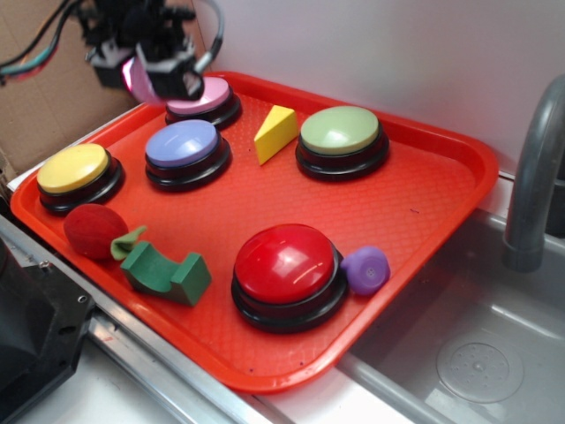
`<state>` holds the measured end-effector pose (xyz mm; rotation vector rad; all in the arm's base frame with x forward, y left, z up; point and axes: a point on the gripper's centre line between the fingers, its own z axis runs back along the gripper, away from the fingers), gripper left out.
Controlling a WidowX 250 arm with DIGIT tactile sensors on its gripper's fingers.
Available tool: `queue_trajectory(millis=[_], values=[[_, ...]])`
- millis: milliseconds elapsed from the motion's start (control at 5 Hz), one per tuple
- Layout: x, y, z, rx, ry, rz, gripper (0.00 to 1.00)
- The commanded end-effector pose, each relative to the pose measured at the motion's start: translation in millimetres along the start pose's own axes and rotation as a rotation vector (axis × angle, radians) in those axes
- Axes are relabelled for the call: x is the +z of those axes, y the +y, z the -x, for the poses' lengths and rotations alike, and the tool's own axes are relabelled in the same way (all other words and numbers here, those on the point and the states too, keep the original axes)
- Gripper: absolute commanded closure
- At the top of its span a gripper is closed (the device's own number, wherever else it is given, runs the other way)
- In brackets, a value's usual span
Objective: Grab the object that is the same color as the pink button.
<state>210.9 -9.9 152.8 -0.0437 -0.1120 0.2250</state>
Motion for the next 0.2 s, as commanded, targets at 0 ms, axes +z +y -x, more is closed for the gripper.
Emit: queue_trajectory(millis=[0], values=[[18.3,-14.5,-15.2,-0.011,-0.045,0.024,1.00]])
